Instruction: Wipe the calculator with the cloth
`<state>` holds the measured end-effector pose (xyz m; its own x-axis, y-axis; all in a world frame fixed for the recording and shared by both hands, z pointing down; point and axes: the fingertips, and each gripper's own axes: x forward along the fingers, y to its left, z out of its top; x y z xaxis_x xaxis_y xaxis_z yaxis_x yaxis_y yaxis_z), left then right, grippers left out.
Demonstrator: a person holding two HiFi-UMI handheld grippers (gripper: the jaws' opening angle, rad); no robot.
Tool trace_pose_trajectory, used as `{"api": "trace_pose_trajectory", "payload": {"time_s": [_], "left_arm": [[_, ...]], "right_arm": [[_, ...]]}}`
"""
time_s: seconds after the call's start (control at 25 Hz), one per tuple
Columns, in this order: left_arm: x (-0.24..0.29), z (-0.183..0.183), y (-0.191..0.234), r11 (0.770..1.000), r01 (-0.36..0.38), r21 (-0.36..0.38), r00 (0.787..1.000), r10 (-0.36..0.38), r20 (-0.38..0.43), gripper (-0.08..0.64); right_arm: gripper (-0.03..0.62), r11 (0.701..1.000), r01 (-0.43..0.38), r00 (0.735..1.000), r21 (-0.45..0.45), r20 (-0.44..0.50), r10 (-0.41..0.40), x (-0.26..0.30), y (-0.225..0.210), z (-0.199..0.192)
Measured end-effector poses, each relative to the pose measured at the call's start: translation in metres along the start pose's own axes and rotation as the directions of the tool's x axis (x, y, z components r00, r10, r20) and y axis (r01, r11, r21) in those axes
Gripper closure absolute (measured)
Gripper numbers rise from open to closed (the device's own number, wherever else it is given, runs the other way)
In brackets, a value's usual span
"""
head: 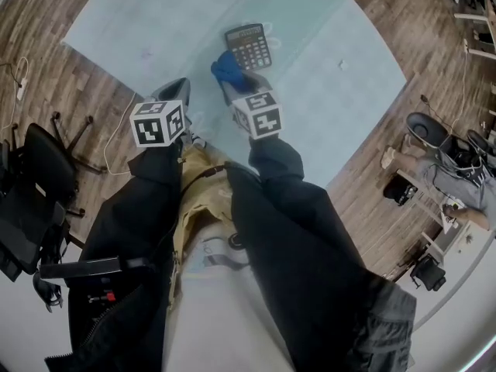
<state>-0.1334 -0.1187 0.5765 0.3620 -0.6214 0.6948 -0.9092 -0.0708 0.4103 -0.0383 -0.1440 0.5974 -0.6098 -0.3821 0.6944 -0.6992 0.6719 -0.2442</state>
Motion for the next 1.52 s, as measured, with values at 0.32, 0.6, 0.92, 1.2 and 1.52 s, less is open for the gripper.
{"api": "trace_pose_trajectory", "payload": {"time_s": [0.32,0.6,0.92,1.2,1.52], "left_arm": [[-0.024,0.035,-0.031,0.996,0.060,0.066,0.995,-0.065,0.078,0.565],[-0.044,0.077,-0.072,0.985,0.130,0.112,0.976,-0.147,0.159,0.565],[-0.084,0.135,-0.113,0.963,0.158,0.219,0.931,-0.220,0.292,0.564],[-0.116,0.170,-0.140,0.942,0.150,0.300,0.887,-0.263,0.380,0.564],[-0.141,0.199,-0.160,0.923,0.116,0.368,0.843,-0.287,0.455,0.565]], "right_arm": [[0.466,0.984,0.107,0.972,0.139,0.191,-0.133,-0.080,-0.010,0.043],[0.468,0.970,0.175,0.905,0.170,0.359,-0.227,-0.148,-0.025,0.099],[0.467,0.963,0.200,0.832,0.181,0.488,-0.264,-0.206,-0.026,0.140],[0.467,0.963,0.233,0.758,0.135,0.595,-0.267,-0.255,-0.017,0.176],[0.468,0.961,0.250,0.707,0.116,0.656,-0.263,-0.283,-0.011,0.195]]}}
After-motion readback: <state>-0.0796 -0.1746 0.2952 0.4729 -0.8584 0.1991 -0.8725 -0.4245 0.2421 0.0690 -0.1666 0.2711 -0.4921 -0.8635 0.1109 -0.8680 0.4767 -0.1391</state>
